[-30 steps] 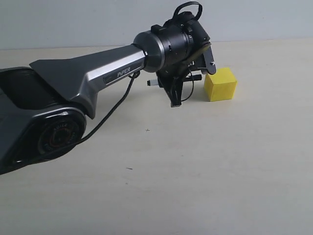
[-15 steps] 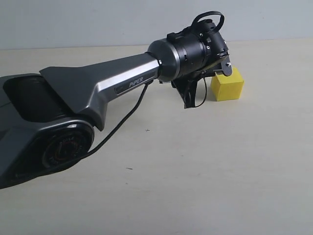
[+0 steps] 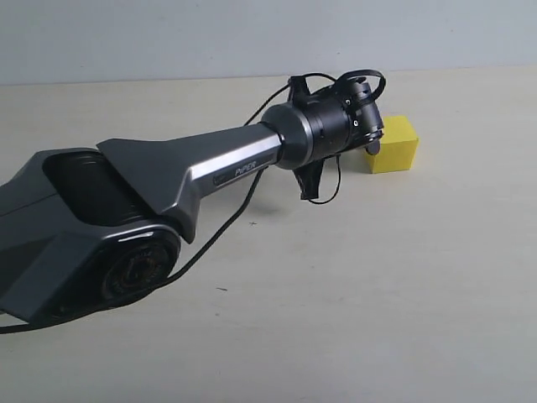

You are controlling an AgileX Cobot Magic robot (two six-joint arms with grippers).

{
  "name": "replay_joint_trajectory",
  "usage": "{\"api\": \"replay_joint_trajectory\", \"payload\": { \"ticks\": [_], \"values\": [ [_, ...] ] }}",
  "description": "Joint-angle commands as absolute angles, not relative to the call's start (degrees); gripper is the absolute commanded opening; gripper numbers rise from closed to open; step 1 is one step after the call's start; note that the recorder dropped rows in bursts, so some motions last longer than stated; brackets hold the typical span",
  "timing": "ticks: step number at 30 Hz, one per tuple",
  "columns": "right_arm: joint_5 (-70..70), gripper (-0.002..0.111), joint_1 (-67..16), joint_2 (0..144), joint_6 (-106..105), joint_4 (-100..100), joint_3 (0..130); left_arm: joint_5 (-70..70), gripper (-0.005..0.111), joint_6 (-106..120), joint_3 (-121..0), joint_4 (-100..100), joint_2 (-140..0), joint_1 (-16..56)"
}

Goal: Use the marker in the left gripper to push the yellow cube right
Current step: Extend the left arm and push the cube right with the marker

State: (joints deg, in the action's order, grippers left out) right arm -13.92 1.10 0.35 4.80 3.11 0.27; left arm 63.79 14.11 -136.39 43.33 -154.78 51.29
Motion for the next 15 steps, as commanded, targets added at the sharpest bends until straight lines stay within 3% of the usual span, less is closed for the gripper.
{"api": "replay_joint_trajectory", "payload": {
  "ticks": [1, 15],
  "values": [
    [-13.60, 0.000, 1.38, 0.00, 4.64, 2.95, 0.00, 59.47, 0.000, 10.16, -136.60, 44.50, -154.49, 51.59],
    [-13.60, 0.000, 1.38, 0.00, 4.64, 2.84, 0.00, 57.63, 0.000, 10.28, -136.60, 44.61, -154.49, 52.08]
  ]
}}
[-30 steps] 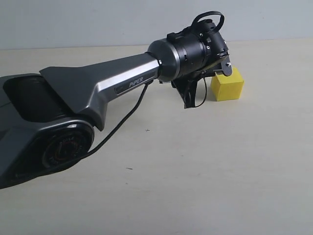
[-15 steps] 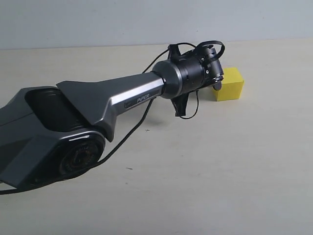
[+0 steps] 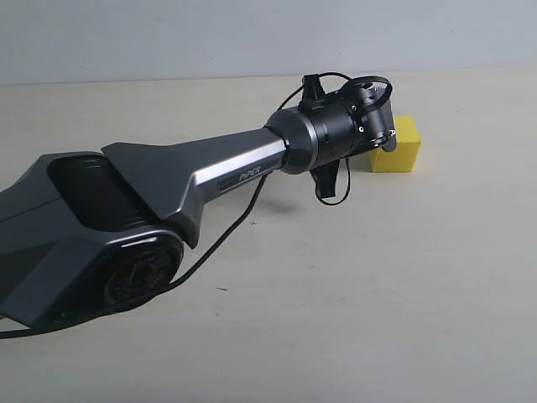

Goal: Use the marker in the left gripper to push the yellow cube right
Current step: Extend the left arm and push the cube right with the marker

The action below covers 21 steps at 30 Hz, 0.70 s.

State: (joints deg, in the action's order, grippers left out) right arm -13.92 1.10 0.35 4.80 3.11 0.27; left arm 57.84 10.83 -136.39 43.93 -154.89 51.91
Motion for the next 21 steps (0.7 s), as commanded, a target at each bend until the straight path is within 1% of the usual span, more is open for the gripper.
{"api": "replay_joint_trajectory", "payload": {
  "ticks": [1, 9, 16, 18, 21],
  "values": [
    [-13.60, 0.000, 1.38, 0.00, 4.64, 2.84, 0.00, 58.05, 0.000, 10.28, -136.60, 45.06, -154.49, 52.08],
    [-13.60, 0.000, 1.38, 0.00, 4.64, 2.84, 0.00, 61.77, 0.000, 9.89, -136.60, 46.05, -154.02, 52.03],
    [-13.60, 0.000, 1.38, 0.00, 4.64, 2.84, 0.00, 53.89, 0.000, 10.16, -136.60, 45.96, -154.02, 57.30],
    [-13.60, 0.000, 1.38, 0.00, 4.64, 2.84, 0.00, 52.29, 0.000, 10.04, -136.60, 46.11, -154.02, 57.78],
    [-13.60, 0.000, 1.38, 0.00, 4.64, 2.84, 0.00, 53.47, 0.000, 9.93, -136.60, 45.90, -154.02, 57.63]
  ]
}}
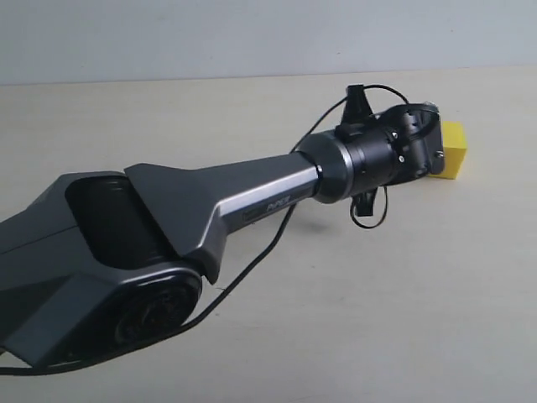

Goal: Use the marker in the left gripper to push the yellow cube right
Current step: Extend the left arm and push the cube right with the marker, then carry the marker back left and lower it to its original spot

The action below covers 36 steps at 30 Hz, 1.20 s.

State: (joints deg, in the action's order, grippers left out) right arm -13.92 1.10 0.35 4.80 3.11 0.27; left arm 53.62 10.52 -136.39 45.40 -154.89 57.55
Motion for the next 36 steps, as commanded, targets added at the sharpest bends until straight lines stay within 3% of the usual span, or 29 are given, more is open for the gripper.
{"api": "replay_joint_trajectory", "payload": {
  "ticks": [1, 9, 29, 36],
  "values": [
    [-13.60, 0.000, 1.38, 0.00, 4.64, 2.84, 0.00, 54.37, 0.000, 9.93, -136.60, 45.90, -154.02, 57.17],
    [-13.60, 0.000, 1.38, 0.00, 4.64, 2.84, 0.00, 61.68, 0.000, 9.68, -136.60, 45.90, -153.82, 55.85],
    [-13.62, 0.000, 1.38, 0.00, 4.64, 2.84, 0.00, 60.27, 0.000, 5.36, -136.60, 43.71, -152.78, 55.85],
    [-13.62, 0.000, 1.38, 0.00, 4.64, 2.96, 0.00, 62.01, 0.000, 7.28, -136.60, 26.68, -147.23, 54.54]
  ]
}}
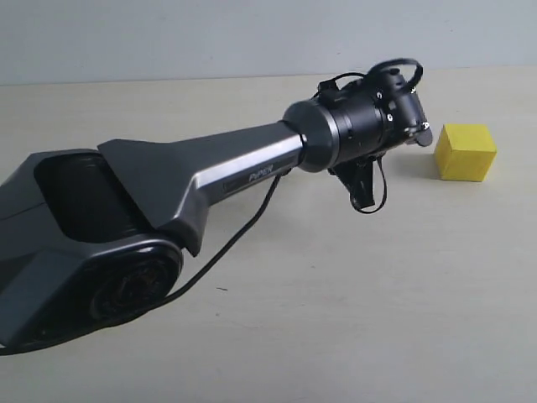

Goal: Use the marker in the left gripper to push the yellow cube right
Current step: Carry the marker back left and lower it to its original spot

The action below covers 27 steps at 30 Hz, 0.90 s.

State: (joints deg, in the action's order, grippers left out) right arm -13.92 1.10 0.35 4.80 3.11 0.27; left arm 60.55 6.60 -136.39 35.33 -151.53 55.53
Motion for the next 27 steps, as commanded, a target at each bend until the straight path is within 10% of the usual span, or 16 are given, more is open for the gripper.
{"api": "replay_joint_trajectory", "payload": {
  "ticks": [1, 10, 27],
  "values": [
    [-13.62, 0.000, 1.38, 0.00, 4.64, 2.96, 0.00, 62.86, 0.000, 7.28, -136.60, 25.74, -146.42, 54.54],
    [-13.62, 0.000, 1.38, 0.00, 4.64, 2.85, 0.00, 69.96, 0.000, 3.37, -131.57, 18.42, -138.62, 51.79],
    [-13.62, 0.000, 1.38, 0.00, 4.64, 2.85, 0.00, 47.14, 0.000, -28.83, -81.42, 6.29, -110.96, 47.35]
  ]
}}
